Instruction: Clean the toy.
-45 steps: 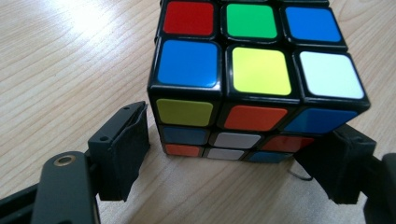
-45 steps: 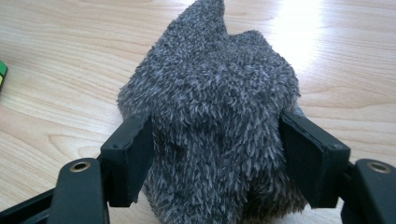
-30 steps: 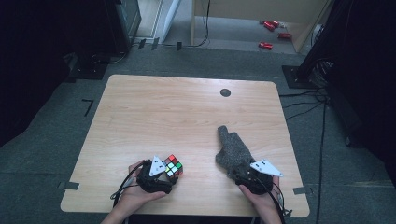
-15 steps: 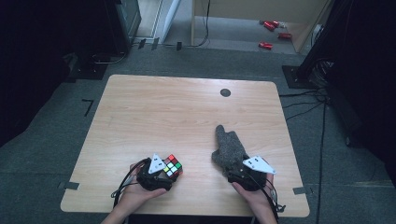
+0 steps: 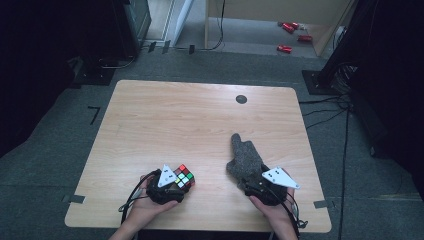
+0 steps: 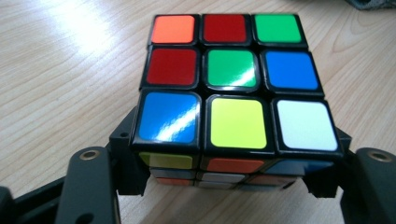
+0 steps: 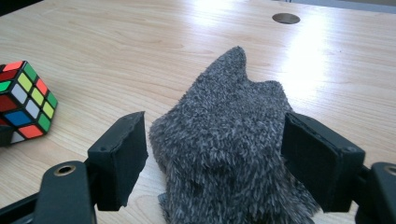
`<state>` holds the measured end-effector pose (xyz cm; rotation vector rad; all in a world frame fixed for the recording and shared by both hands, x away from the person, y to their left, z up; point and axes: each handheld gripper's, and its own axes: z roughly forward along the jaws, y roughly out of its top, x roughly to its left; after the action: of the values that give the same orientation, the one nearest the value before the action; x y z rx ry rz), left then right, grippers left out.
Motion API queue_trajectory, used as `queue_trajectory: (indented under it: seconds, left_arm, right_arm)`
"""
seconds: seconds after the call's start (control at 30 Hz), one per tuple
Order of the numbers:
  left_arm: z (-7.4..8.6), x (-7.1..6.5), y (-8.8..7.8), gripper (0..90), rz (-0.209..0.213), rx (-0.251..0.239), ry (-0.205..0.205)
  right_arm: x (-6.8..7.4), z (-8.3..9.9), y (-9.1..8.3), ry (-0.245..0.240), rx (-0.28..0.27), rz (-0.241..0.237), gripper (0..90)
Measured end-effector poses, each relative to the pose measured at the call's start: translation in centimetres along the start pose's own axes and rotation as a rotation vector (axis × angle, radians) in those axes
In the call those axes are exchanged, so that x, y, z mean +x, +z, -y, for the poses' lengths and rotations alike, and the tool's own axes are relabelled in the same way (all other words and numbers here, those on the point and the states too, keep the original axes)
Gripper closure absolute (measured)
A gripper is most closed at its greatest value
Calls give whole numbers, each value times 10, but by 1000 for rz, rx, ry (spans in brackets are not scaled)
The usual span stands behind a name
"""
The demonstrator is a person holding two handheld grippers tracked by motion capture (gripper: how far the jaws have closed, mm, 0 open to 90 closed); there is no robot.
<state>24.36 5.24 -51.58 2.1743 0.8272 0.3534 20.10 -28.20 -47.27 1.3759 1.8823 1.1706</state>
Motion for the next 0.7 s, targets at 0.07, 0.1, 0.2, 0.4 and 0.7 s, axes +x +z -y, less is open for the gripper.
queue_trajectory:
  seconds: [0.07, 0.1, 0.2, 0.4, 0.7]
  left_arm:
    - [0, 0, 0, 344, 2, 0, 4]
    - [0, 0, 0, 344, 4, 0, 2]
    - [0, 2, 0, 346, 13, -1, -5]
    - [0, 2, 0, 347, 17, -2, -1]
    - [1, 1, 1, 344, 13, -8, -5]
  right_arm:
    - [1, 0, 2, -5, 8, -1, 216]
    - [2, 1, 5, -12, 15, 2, 211]
    - [4, 4, 13, -22, 44, 29, 209]
    - [0, 11, 23, -26, 89, 68, 246]
    - [-4, 24, 32, -25, 142, 109, 478]
